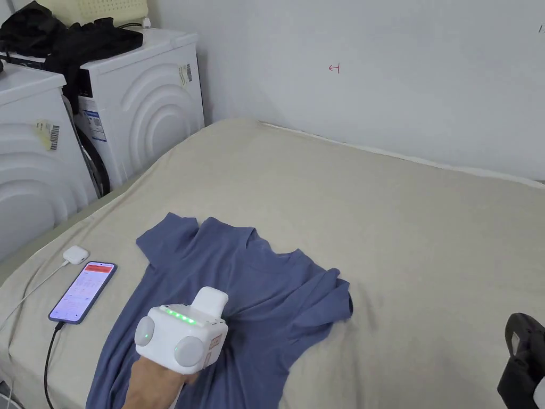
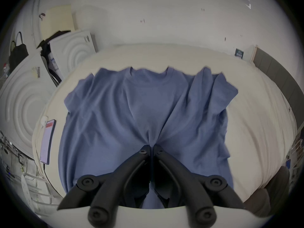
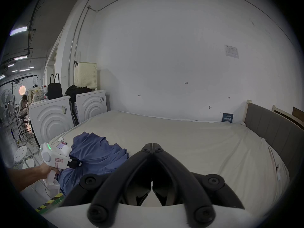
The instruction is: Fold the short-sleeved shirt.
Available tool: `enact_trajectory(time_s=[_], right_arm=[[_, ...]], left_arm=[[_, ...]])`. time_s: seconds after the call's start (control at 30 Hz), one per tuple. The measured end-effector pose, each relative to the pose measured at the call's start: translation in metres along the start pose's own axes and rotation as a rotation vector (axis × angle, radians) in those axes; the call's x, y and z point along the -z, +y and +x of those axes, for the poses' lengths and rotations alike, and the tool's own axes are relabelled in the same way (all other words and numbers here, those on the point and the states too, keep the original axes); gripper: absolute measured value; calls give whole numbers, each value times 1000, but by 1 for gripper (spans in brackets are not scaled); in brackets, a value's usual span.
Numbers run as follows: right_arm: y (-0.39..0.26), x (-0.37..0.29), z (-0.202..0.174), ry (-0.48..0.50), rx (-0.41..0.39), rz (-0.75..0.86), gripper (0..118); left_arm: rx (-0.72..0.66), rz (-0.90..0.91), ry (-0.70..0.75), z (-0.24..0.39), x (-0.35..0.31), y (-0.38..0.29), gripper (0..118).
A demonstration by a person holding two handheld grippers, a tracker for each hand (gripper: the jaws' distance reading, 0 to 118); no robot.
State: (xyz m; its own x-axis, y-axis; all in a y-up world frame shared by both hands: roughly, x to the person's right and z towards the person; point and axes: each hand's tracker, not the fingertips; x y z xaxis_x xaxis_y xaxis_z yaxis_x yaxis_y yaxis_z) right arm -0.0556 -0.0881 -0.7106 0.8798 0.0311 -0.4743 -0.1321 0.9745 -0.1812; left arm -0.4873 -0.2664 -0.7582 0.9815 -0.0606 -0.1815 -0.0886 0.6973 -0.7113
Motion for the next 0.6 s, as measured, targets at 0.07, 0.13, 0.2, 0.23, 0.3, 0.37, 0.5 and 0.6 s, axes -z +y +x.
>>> enact_trajectory(time_s=[0.07,0.13,0.2,0.23,0.3,0.37,0.5,0.6], right_arm=[[2,0,1,1,5,3,0],[4,-1,1,-4,5,9,0],[7,-2,2,-6,4,15,0],[9,-3,2,-9,6,21,0],[11,-6,4,-13,11,32,0],[15,-8,6,-18,18,44,0],[19,-14,12,-30,32,62,0],[22,-21,17,-45,45,76,0]], left_arm=[[-20,65,4,4,-17,4,1],[-52,117,29,1,-30,10,1],[-62,166,21,-6,-41,20,1],[-89,216,29,-9,-50,27,1],[-93,277,27,-12,-67,43,1],[-75,342,36,-11,-89,63,1],[-102,508,-29,0,-137,100,1],[-91,559,-88,16,-164,121,1]])
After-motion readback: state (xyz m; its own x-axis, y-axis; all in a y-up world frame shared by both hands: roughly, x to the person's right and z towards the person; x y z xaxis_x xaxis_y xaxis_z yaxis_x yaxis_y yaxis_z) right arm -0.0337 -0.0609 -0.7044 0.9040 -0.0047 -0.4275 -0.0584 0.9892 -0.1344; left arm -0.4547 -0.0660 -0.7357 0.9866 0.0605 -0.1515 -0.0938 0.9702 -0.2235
